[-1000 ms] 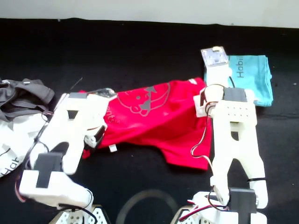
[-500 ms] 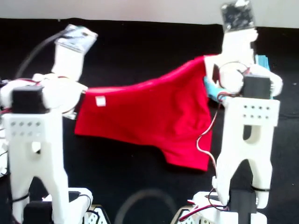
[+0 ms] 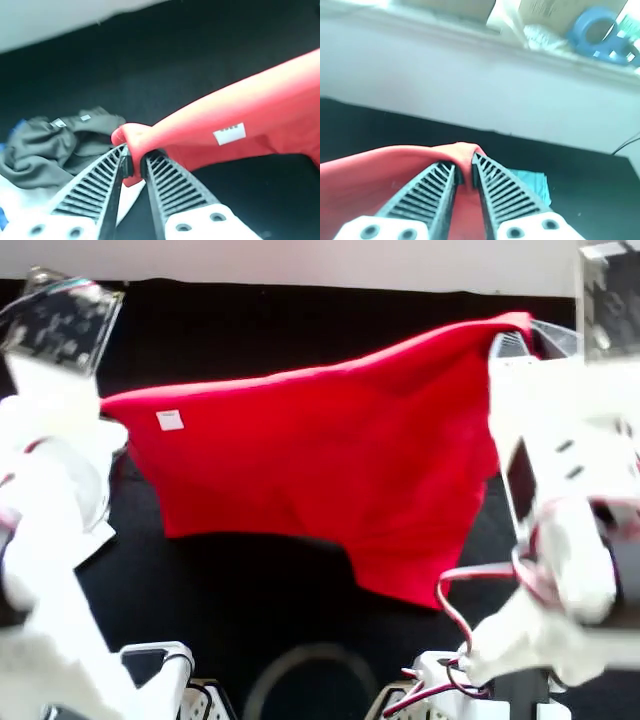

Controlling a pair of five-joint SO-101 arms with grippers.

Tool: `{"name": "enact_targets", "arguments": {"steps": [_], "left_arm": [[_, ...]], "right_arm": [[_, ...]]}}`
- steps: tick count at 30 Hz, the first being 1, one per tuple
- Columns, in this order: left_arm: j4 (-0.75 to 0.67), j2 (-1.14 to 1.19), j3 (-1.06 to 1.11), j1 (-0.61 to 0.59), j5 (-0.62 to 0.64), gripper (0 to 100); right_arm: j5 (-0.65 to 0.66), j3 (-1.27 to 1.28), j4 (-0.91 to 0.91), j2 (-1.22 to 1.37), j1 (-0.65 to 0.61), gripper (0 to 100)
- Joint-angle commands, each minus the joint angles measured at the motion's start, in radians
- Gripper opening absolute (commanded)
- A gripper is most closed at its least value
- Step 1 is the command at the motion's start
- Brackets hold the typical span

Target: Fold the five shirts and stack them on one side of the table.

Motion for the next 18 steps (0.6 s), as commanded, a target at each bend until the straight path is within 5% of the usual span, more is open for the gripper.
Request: {"name": "enact_targets", "arguments": {"steps": [1, 18], "left_arm": [[0.006, -0.071, -0.038, -0.01, 0.011, 1], [0.041, -0.226, -0.035, -0.01, 0.011, 1]], "right_arm": [[-0.002, -0.213, 0.031, -0.027, 0.001, 0.6], [0.031, -0.409, 0.031, -0.173, -0.002, 0.6]]}}
